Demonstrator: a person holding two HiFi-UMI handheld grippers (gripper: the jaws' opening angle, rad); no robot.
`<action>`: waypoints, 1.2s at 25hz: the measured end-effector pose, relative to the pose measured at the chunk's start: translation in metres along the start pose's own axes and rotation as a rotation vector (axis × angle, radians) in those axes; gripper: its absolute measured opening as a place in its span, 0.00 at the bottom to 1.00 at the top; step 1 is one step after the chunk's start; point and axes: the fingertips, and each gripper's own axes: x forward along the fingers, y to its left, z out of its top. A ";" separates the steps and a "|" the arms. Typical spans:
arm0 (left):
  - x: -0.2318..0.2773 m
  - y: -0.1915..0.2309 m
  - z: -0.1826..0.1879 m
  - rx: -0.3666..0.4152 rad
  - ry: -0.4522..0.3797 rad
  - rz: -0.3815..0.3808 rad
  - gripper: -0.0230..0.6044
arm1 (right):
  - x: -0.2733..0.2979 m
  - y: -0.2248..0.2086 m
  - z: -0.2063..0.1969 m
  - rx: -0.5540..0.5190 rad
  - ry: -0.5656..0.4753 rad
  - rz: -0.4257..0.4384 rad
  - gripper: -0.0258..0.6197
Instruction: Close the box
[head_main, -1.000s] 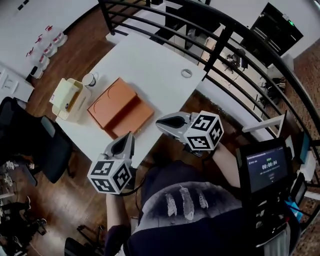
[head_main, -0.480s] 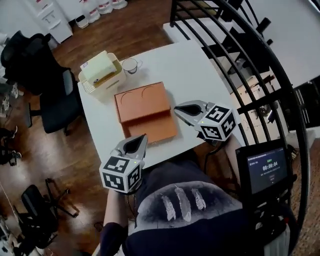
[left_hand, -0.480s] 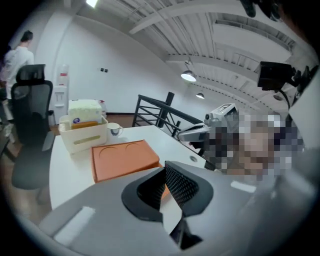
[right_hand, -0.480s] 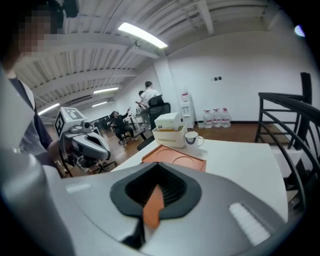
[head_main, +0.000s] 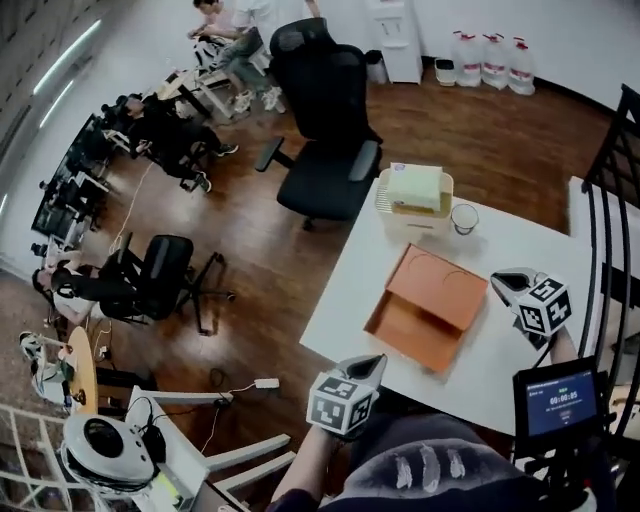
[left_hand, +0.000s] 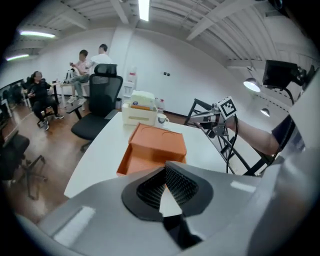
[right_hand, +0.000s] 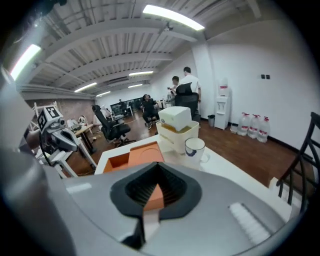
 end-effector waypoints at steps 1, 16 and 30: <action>-0.002 0.004 -0.007 -0.027 0.003 0.035 0.06 | 0.010 -0.006 0.007 -0.033 0.014 0.018 0.05; 0.067 0.040 -0.103 -0.333 0.138 0.219 0.06 | 0.154 -0.052 -0.017 -0.405 0.395 0.121 0.05; 0.123 0.056 -0.121 -0.474 0.251 0.239 0.06 | 0.189 -0.074 -0.048 -0.430 0.549 0.154 0.05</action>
